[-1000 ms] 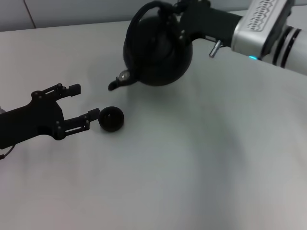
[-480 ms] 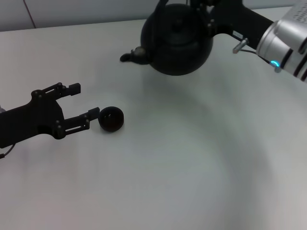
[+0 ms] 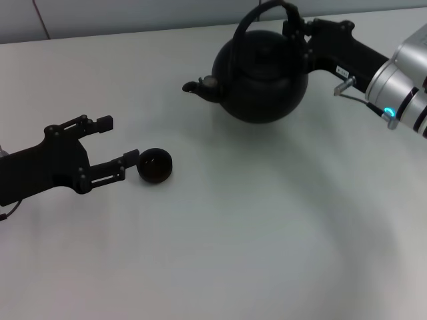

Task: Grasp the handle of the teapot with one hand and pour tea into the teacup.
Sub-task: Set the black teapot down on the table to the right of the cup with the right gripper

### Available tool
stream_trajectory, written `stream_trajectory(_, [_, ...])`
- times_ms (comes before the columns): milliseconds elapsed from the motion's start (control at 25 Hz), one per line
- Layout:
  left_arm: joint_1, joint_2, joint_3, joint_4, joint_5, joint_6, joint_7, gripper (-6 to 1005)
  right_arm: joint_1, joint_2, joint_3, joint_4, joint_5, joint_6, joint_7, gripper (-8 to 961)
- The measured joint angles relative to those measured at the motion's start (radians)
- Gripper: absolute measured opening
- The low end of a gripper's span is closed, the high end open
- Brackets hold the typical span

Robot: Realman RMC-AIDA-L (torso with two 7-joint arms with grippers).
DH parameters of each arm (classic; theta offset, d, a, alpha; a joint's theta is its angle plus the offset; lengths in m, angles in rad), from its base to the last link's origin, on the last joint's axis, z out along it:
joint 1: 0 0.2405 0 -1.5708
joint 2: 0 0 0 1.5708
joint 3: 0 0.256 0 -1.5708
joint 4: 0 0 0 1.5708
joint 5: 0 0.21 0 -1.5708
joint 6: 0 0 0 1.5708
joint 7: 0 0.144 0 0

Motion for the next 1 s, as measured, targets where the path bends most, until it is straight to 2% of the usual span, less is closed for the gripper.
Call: stream_trajectory(1000, [-0.001,0.0,0.0,0.003,0.005,0.015,-0.01,799,0.007,-0.003,-0.002,0.081,-0.005,0.085,0.009,87])
